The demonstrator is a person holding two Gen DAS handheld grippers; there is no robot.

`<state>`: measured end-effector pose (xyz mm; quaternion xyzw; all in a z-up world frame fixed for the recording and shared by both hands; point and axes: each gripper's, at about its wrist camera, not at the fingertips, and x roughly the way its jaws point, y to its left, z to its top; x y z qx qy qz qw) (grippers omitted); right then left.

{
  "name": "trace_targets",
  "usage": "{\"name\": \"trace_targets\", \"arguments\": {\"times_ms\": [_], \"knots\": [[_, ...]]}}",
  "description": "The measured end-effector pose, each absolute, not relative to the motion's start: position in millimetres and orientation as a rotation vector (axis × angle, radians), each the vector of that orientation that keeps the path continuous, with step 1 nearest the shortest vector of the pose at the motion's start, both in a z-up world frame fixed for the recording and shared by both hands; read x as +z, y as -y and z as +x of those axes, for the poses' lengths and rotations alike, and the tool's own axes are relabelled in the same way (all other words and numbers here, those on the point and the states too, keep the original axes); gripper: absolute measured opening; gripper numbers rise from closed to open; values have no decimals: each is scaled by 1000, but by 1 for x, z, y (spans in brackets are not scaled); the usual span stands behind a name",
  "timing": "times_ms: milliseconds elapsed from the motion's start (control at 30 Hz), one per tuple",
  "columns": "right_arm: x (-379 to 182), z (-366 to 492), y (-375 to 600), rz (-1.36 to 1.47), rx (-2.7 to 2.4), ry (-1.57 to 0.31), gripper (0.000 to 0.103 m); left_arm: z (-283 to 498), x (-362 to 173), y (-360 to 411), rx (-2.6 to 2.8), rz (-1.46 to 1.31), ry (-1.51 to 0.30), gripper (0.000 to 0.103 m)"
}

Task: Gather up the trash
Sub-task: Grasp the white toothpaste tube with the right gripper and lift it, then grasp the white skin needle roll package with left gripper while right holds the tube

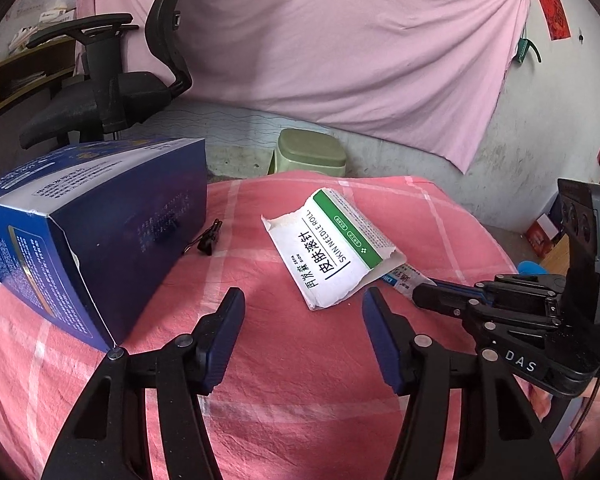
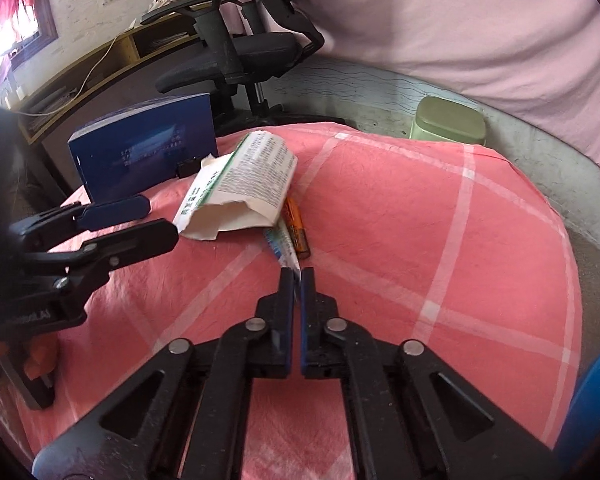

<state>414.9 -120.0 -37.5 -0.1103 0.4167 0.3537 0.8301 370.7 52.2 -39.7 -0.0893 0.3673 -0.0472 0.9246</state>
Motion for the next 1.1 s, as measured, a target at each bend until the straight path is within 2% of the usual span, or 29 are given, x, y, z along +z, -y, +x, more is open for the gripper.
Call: {"name": "trace_targets", "arguments": {"times_ms": [367, 1100], "knots": [[-32, 395, 162, -296, 630, -874, 21, 384, -48, -41, -106, -112, -806, 55], [-31, 411, 194, -241, 491, -875, 21, 438, -49, -27, -105, -256, -896, 62]]}}
